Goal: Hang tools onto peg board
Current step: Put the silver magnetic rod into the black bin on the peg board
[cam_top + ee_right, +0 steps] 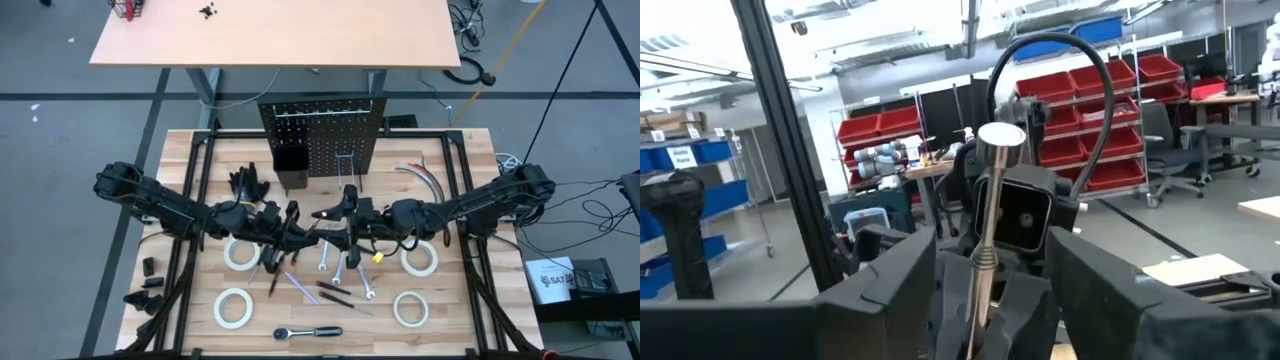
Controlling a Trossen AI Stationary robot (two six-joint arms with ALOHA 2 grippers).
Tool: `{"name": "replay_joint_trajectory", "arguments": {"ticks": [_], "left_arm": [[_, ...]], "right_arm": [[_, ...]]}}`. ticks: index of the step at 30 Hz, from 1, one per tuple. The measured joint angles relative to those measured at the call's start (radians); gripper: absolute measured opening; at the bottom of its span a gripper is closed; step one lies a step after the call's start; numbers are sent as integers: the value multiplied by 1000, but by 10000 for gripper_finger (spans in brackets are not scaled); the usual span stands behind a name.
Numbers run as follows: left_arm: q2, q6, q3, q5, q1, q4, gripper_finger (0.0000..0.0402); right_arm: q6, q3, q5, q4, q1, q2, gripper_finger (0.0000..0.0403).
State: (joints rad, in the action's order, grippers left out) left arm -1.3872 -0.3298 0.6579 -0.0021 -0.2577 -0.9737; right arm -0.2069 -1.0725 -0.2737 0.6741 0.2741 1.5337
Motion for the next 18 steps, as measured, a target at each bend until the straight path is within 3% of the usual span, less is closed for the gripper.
{"name": "replay_joint_trajectory", "arguments": {"ticks": [8, 12, 18], "left_arm": [[0, 0, 0, 0, 0, 13, 14], [0, 2, 0, -21, 0, 28, 62], [2, -3, -1, -30, 7, 82, 142]], "right_arm": [[6, 0, 20, -13, -1, 0, 19], [-6, 0, 19, -4, -1, 0, 16], [-43, 0, 66, -143, -15, -17, 12]]}}
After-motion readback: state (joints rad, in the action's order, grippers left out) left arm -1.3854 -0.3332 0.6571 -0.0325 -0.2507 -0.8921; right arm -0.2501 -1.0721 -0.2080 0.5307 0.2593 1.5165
